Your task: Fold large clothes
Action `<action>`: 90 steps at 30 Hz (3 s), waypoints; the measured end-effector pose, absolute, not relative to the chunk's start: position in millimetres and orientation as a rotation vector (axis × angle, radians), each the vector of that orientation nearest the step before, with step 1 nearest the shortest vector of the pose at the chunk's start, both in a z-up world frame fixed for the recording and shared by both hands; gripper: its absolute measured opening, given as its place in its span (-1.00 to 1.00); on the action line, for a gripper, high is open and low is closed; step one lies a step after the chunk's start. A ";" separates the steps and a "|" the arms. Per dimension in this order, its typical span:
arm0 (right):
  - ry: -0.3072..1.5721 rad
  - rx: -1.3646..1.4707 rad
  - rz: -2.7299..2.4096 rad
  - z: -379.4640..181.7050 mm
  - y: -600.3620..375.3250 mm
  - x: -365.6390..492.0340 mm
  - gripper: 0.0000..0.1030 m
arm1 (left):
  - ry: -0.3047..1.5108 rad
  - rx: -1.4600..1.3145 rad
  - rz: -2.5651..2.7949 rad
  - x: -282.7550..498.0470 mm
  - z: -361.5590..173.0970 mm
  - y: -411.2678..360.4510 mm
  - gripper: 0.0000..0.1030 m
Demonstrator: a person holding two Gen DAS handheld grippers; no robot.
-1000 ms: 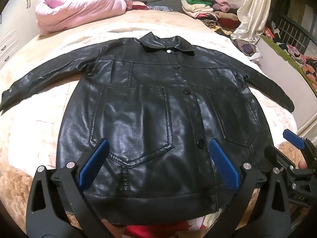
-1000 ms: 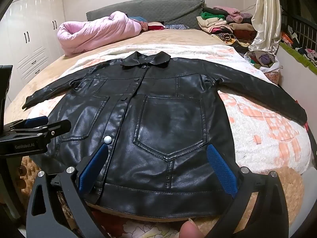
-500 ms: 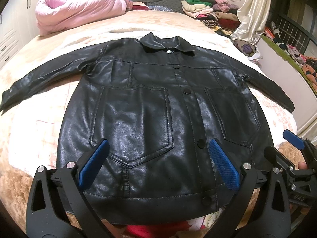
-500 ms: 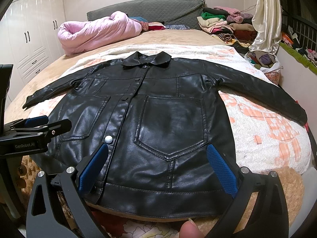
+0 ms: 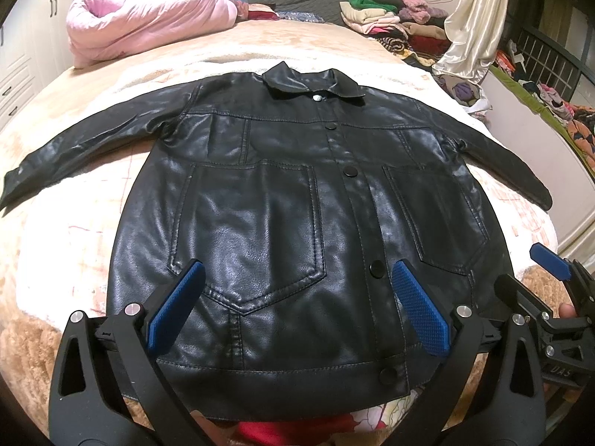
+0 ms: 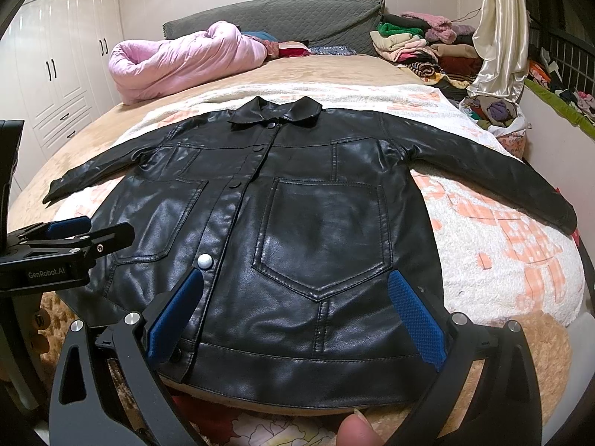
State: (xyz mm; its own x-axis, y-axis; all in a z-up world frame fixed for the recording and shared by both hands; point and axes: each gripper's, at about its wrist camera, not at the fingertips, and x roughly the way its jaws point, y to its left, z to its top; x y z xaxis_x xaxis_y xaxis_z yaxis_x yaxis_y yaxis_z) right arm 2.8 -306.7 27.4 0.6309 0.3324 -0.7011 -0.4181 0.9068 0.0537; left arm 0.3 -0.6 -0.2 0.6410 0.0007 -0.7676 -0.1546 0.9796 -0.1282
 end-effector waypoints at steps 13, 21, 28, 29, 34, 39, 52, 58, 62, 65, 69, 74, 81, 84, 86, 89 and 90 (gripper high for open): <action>0.778 -0.116 0.429 25.6 -310.5 5.5 0.92 | 0.873 -0.190 0.090 0.2 2.7 -1.2 0.83; 0.782 -0.122 0.419 26.5 -306.9 6.6 0.92 | 0.869 -0.187 0.098 2.0 6.1 -1.0 0.83; 0.778 -0.121 0.422 29.6 -301.7 19.9 0.92 | 0.864 -0.191 0.115 19.0 11.1 7.7 0.83; 0.779 -0.122 0.424 30.1 -300.8 21.5 0.92 | 0.866 -0.189 0.117 22.4 10.4 9.1 0.83; 0.766 -0.126 0.426 35.7 -294.9 33.1 0.92 | 0.873 -0.192 0.127 36.6 10.5 14.4 0.83; 0.769 -0.127 0.425 39.2 -290.0 50.2 0.92 | 0.878 -0.195 0.137 52.9 12.9 19.7 0.83; 0.768 -0.090 0.383 53.0 -287.6 119.4 0.92 | 0.896 -0.184 0.168 115.6 16.5 25.8 0.83; 0.747 -0.052 0.328 65.5 -294.5 161.8 0.92 | 0.901 -0.178 0.158 146.3 22.8 23.3 0.83; 0.765 -0.007 0.294 64.7 -300.8 191.2 0.92 | 0.909 -0.175 0.157 165.4 23.7 19.6 0.83; 0.769 0.007 0.254 61.1 -307.1 211.6 0.92 | 0.916 -0.167 0.153 180.6 24.3 15.0 0.83; 0.789 0.075 0.191 51.1 -327.5 239.9 0.92 | 0.931 -0.161 0.156 199.1 21.6 7.6 0.83; 0.795 0.115 0.075 34.0 -362.2 264.5 0.92 | 0.956 -0.175 0.138 215.6 14.3 -1.8 0.83; 0.757 0.163 -0.048 27.5 -410.0 275.7 0.92 | 0.971 -0.175 0.103 236.3 2.7 -23.4 0.83; 0.730 0.134 -0.118 25.7 -425.8 279.6 0.92 | 0.984 -0.165 0.093 246.1 -2.3 -36.0 0.83; 0.733 0.167 -0.153 22.2 -444.3 283.3 0.92 | 0.990 -0.164 0.079 253.1 -5.8 -45.2 0.83; 0.738 0.213 -0.218 17.1 -468.7 286.5 0.92 | 0.996 -0.155 0.067 261.9 -10.3 -57.1 0.83; 0.743 0.233 -0.238 15.2 -477.6 287.7 0.92 | 0.996 -0.155 0.068 264.1 -11.6 -59.9 0.83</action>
